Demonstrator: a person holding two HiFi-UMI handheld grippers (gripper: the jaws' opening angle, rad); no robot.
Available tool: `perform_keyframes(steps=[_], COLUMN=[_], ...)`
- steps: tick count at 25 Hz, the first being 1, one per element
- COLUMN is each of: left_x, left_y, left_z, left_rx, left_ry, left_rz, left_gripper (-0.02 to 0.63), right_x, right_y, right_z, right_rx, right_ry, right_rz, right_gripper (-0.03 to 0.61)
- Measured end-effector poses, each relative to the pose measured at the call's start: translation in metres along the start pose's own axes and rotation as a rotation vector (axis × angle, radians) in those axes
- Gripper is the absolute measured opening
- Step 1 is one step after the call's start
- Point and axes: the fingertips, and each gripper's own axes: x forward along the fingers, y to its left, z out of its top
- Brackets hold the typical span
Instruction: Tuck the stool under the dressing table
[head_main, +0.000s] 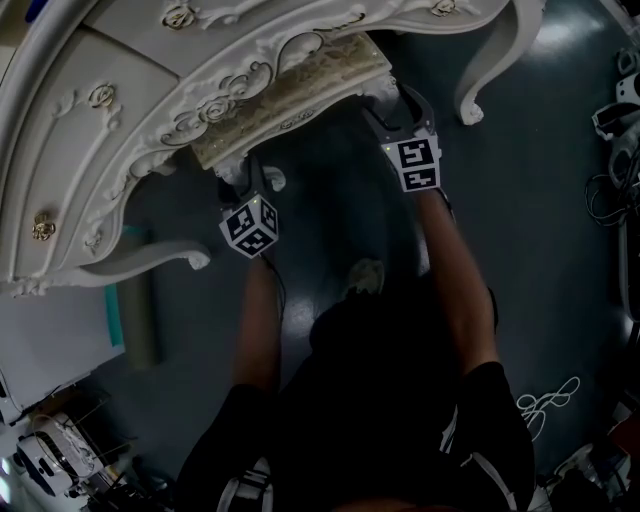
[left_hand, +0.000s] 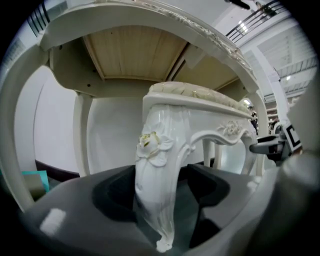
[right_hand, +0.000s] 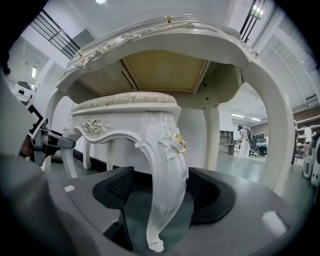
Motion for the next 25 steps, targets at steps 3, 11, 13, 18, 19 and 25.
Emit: perform_keyframes(steps=[3,11,13,18,19,25], left_x=[-0.006,-0.032,-0.041,-0.066,-0.069,-0.086], left_y=[0.002,-0.004,-0.007,-0.021,-0.024,-0.032], left_z=[0.001,0.003,0.003,0.005,0.009,0.042], left_rx=[-0.010,-0.012,-0.008,0.013,0.015,-0.019], left_ry=[-0.002,0.026,0.053,0.143,0.158,0.225], left_rz=[0.026,0.056,0.056,0.062,0.057,0.002], left_gripper=[0.313,0.307,0.307,0.142,0.102,0.009], right_x=[-0.011,-0.040,-0.047,-0.064,-0.067,-0.086], right_y=[0.002,0.003,0.007,0.022,0.026,0.037], right_z=[0.001,-0.004,-0.005,-0.001,0.001,0.014], right_rx=[0.004,0.035,0.054,0.091,0.104,0.183], right_ry=[-0.004,0.046,0.067,0.142,0.158,0.271], right_rz=[-0.004,-0.027,-0.024,0.003,0.008,-0.005], right_gripper=[0.337,0.316,0.307,0.234,0.204,0.030])
